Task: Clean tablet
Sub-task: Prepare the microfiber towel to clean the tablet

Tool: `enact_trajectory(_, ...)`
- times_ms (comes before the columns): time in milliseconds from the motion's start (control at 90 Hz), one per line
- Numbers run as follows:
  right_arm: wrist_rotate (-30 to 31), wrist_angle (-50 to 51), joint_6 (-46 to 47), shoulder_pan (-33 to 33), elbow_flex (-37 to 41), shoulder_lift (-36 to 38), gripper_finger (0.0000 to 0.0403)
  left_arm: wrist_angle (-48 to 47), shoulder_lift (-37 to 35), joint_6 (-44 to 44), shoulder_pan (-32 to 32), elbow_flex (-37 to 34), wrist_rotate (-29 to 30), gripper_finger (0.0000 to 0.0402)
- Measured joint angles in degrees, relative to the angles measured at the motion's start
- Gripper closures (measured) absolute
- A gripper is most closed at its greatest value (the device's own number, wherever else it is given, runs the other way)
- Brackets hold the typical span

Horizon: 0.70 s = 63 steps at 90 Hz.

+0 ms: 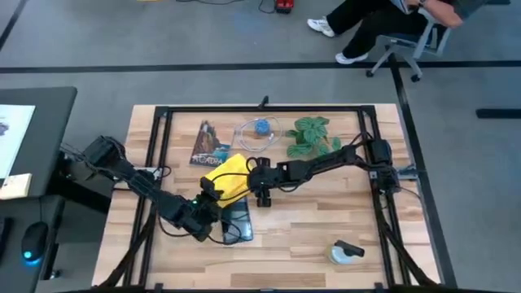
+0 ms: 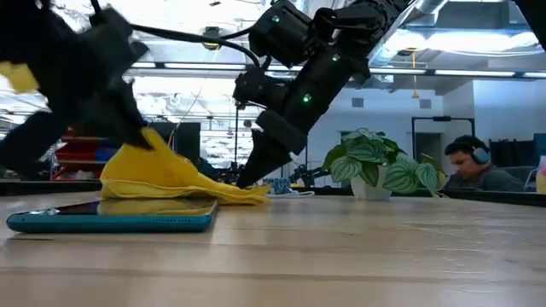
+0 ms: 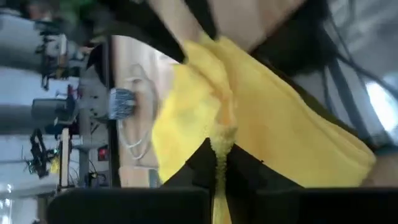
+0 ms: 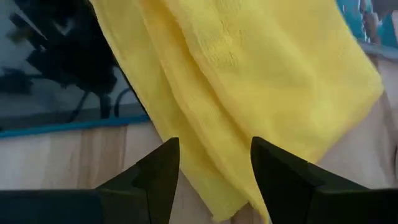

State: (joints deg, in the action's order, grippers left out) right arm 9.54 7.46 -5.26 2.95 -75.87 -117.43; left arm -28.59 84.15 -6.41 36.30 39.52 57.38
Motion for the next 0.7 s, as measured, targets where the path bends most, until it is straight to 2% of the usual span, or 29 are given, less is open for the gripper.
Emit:
enact_trajectory(200, 0.18, -0.15, -4.06, 0.95, -1.39, 0.0, 0.0219, -0.49, -6.55, -8.38, 3.28, -2.73, 1.19, 0.0402)
enact_trajectory(367, 0.22, 0.18, -11.51, 2.03, -1.45, 0.0, 0.0219, 3.29, -9.09, -13.82, 4.59, -7.2, 0.22, 0.0402)
enact_trajectory(533, 0.19, 0.34, -16.16, 2.74, -1.45, 0.0, 0.0219, 10.06, -9.17, -14.52, 4.78, -10.65, -0.13, 0.0402)
enact_trajectory(700, 0.24, 1.21, -18.71, 2.24, -1.45, 0.0, 0.0219, 10.79, -9.17, -14.47, 4.78, -10.72, -0.08, 0.0402)
